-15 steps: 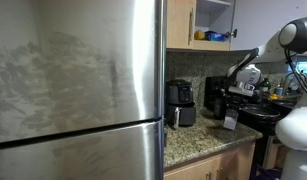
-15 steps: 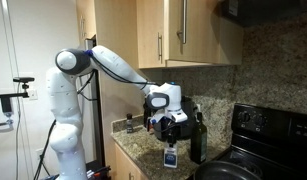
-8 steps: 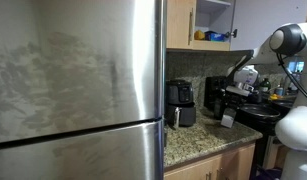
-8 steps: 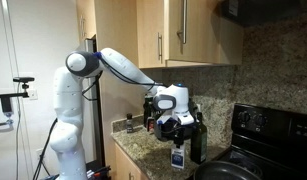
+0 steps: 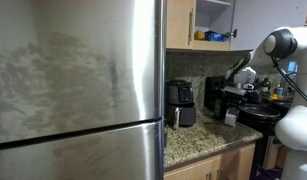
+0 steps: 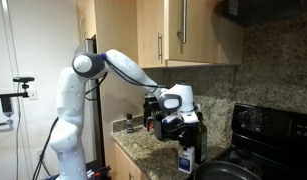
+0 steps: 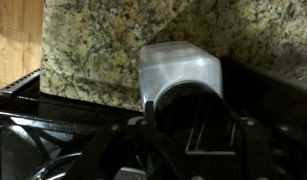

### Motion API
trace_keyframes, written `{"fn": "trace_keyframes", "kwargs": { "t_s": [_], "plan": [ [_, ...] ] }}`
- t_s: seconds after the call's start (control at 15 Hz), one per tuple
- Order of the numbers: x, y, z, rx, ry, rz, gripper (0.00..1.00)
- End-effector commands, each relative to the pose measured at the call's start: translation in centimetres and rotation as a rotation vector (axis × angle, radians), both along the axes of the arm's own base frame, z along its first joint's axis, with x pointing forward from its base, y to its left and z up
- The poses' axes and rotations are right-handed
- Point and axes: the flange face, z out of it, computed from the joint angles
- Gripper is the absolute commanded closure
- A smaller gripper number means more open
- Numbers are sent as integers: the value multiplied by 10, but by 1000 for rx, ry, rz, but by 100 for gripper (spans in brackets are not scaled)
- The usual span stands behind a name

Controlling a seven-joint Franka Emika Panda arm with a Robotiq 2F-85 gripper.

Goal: Move the salt cellar to the right

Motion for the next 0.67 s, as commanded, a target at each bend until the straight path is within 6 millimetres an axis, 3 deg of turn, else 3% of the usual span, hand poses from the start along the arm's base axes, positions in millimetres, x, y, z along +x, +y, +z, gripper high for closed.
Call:
{"fn": "trace_keyframes", "kwargs": {
  "t_s": [0.0,0.6],
  "plan": [
    [40,-8,-3,-14,-41,-39,63],
    [95,-11,-22,-11,-206,-95,63]
  ]
}}
